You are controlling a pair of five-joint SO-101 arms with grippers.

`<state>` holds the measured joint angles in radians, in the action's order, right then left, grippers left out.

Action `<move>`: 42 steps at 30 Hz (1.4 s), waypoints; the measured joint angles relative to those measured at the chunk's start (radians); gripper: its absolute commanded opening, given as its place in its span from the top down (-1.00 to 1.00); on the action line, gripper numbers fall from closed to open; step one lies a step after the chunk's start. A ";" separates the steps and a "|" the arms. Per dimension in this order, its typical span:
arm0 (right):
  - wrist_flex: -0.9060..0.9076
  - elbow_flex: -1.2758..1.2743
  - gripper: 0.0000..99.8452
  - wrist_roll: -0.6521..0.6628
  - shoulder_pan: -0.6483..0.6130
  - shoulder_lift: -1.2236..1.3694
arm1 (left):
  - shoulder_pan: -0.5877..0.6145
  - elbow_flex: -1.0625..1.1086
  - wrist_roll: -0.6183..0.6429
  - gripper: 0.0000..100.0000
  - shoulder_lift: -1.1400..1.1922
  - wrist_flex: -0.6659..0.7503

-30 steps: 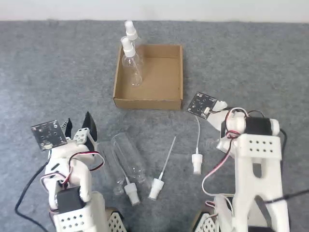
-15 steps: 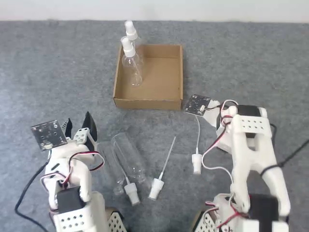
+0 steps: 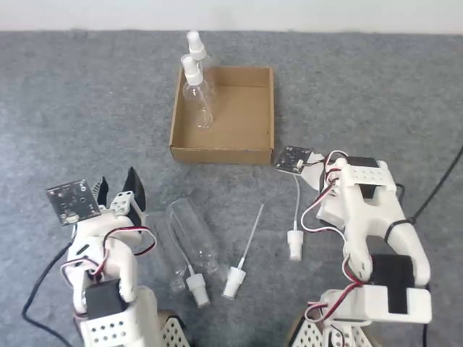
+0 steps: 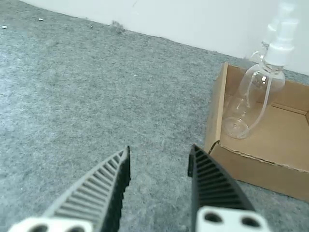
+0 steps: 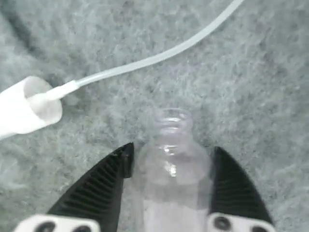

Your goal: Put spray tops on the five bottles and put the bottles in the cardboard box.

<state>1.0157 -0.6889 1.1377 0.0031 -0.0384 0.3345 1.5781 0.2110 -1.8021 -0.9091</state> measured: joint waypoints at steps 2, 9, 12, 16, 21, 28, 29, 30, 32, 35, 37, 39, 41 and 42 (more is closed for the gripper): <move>0.000 0.000 0.81 0.000 0.000 0.000 | 0.000 0.000 0.000 0.62 0.000 0.000; 0.000 0.008 0.82 -0.146 -0.006 0.000 | 0.000 0.000 0.000 0.62 0.000 0.000; 0.000 0.032 0.81 -0.230 -0.015 0.000 | 0.000 0.000 0.000 0.62 0.000 0.000; 0.000 0.037 0.81 -0.310 -0.058 0.000 | 0.000 0.000 0.000 0.62 0.000 0.000; 0.000 0.037 0.79 -0.399 -0.123 0.000 | 0.000 0.000 0.000 0.62 0.000 0.000; 0.000 0.037 0.51 -0.436 -0.172 0.000 | 0.000 0.000 0.000 0.62 0.000 0.000; 0.000 0.037 0.50 -0.436 -0.169 0.000 | 0.000 0.000 0.000 0.62 0.000 0.000; 0.000 0.037 0.49 -0.437 -0.167 0.000 | 0.000 0.000 0.000 0.62 0.000 0.000; 0.002 0.037 0.43 -0.437 -0.172 0.000 | 0.000 0.000 0.000 0.62 0.000 0.000; 0.029 0.037 0.36 -0.436 -0.176 0.000 | 0.000 0.000 0.000 0.62 0.000 0.000; 0.049 0.037 0.36 -0.437 -0.180 0.000 | 0.000 0.000 0.000 0.62 0.000 0.000; 0.057 0.037 0.36 -0.436 -0.189 0.000 | 0.000 0.000 0.000 0.62 0.000 0.000; 0.057 0.037 0.36 -0.436 -0.187 0.000 | 0.000 0.000 0.000 0.62 0.000 0.000; 0.058 0.037 0.36 -0.436 -0.184 0.000 | 0.000 0.000 0.000 0.62 0.000 0.000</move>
<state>1.0740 -0.6521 0.7020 -0.1811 -0.0384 0.3345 1.5781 0.2110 -1.8021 -0.9091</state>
